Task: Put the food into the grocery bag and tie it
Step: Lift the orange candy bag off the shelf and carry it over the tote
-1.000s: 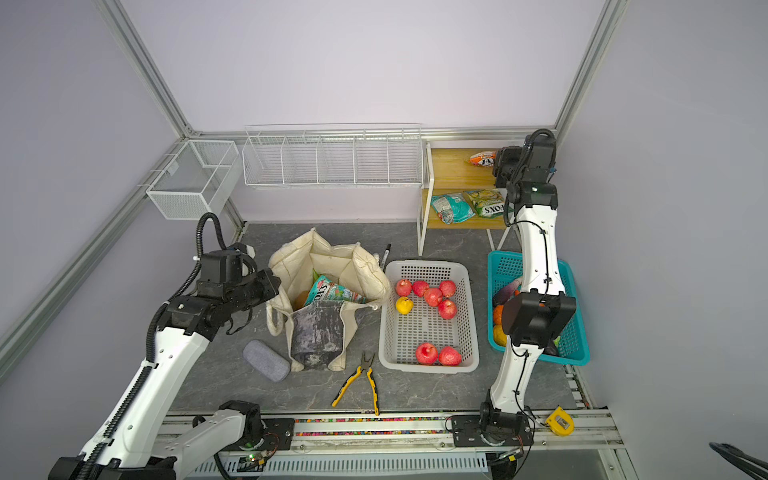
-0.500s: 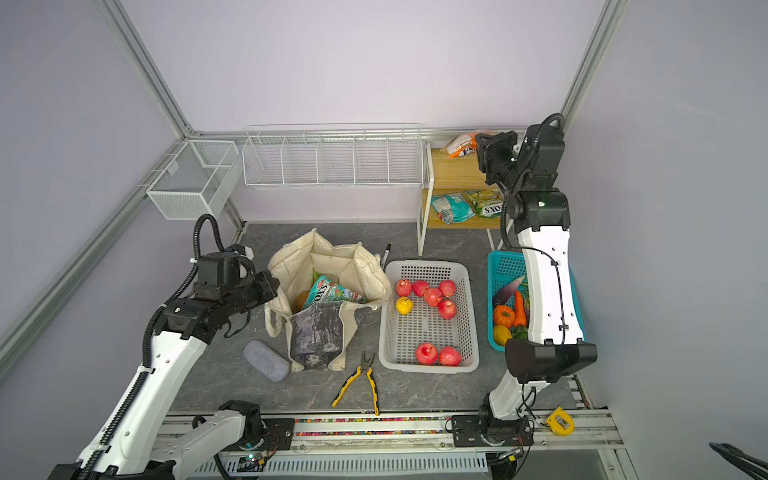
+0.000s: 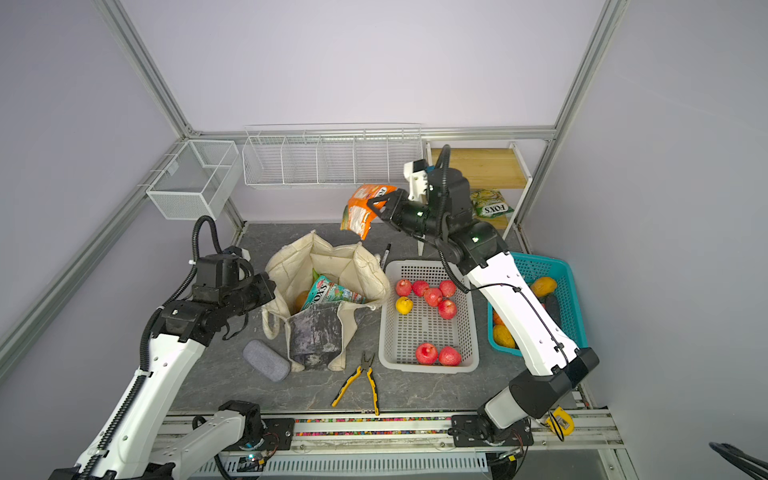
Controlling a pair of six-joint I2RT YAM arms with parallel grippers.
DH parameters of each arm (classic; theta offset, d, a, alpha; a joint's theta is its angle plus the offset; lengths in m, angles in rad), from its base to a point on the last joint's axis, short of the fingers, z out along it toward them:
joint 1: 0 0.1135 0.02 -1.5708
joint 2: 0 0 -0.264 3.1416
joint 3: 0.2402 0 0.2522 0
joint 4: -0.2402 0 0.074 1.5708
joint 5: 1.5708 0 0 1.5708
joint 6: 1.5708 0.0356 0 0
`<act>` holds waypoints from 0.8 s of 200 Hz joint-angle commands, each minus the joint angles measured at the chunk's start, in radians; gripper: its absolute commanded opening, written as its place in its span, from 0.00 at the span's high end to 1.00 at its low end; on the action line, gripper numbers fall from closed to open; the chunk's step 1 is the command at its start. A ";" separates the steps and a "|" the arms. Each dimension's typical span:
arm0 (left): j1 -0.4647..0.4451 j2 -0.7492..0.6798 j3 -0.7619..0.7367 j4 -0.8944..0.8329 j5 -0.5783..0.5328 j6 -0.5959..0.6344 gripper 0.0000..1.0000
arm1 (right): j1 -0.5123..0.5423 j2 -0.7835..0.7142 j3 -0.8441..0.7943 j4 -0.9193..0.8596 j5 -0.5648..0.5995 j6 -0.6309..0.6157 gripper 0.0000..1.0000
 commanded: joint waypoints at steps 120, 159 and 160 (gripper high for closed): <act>-0.005 0.005 0.048 -0.022 -0.020 -0.028 1.00 | 0.185 0.172 -0.128 0.088 -0.122 -0.253 0.93; -0.004 0.003 0.042 -0.015 -0.020 -0.028 1.00 | 0.209 0.273 -0.119 0.109 -0.124 -0.254 0.93; -0.005 0.003 0.042 -0.014 -0.020 -0.028 1.00 | 0.211 0.276 -0.119 0.109 -0.125 -0.253 0.93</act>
